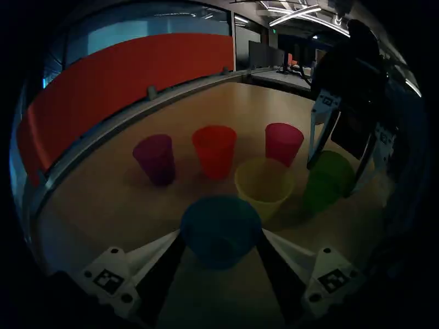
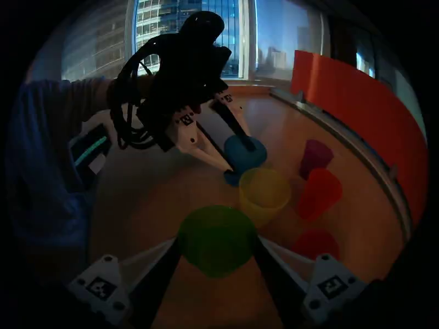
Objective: Pour water
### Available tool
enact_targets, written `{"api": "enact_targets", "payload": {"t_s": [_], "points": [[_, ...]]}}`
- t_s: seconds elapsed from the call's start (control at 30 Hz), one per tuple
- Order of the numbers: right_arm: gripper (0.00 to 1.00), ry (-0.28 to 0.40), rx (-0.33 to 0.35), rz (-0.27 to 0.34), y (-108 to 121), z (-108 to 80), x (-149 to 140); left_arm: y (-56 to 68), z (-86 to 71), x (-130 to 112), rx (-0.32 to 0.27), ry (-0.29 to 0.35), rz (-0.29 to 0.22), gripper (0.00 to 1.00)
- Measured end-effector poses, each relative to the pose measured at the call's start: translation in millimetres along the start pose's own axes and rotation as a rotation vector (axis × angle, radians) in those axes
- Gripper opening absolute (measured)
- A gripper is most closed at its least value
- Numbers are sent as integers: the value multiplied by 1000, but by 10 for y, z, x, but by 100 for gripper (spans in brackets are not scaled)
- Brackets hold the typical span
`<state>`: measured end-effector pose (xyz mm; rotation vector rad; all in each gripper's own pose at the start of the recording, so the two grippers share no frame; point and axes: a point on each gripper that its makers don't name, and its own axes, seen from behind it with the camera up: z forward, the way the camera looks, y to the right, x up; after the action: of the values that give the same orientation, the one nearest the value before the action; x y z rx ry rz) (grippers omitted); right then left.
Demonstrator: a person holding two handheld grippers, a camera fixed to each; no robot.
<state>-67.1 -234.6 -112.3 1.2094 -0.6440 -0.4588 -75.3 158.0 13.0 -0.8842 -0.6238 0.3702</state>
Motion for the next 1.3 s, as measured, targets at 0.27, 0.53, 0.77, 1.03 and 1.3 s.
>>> {"api": "enact_targets", "payload": {"t_s": [0.27, 0.53, 0.77, 1.03, 1.3], "points": [[91, -2, -1, 0, 8, 34, 5, -7, -12, -62, -1, 0, -6, 87], [91, -5, -5, 9, -12, 66, -48, -32, -18, -141, 9, -15, -8, 86], [91, -4, -9, 25, -27, 90, -109, 0, -5, -167, 12, -28, 5, 87], [92, 3, -14, 28, -26, 72, -150, -10, -22, -197, 26, -50, 5, 91], [93, 8, -24, 38, -29, 60, -198, 17, -13, -259, 28, -71, 2, 91]]}}
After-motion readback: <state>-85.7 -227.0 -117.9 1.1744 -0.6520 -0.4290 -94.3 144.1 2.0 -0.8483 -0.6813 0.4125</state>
